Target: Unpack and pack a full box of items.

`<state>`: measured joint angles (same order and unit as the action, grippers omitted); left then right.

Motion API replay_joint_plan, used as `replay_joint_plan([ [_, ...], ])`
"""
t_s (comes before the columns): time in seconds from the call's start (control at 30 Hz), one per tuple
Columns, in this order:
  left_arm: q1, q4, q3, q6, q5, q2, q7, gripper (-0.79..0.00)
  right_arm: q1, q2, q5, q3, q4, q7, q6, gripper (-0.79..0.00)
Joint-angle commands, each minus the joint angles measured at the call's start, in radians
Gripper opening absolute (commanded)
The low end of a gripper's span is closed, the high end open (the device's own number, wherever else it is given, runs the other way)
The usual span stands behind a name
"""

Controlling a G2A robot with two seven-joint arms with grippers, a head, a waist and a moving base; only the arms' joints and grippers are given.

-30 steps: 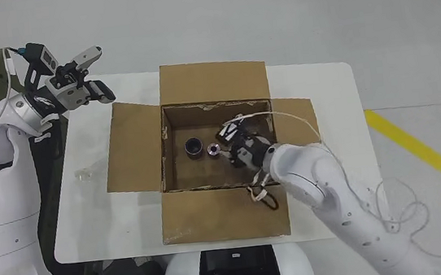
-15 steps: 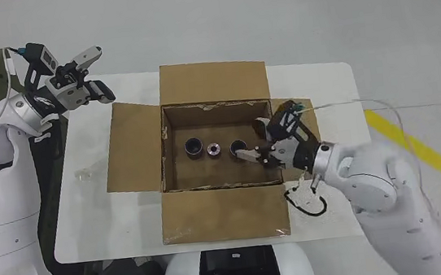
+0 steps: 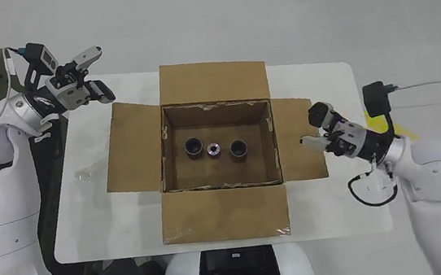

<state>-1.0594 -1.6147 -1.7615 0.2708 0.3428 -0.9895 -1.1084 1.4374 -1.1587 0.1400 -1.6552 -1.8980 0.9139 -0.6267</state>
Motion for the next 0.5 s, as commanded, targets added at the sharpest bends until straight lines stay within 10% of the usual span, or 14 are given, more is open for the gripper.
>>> replay_joint_plan([
  [0.0,0.000,0.000,0.000,0.000,0.000,0.000,0.000,0.000,0.004,0.005,-0.038,-0.027,0.030,0.010,-0.004,0.000],
  [0.47,0.000,0.000,0.000,0.000,0.000,0.000,0.000,0.000,-0.036,0.036,-0.205,-0.059,0.337,0.106,0.002,0.000],
])
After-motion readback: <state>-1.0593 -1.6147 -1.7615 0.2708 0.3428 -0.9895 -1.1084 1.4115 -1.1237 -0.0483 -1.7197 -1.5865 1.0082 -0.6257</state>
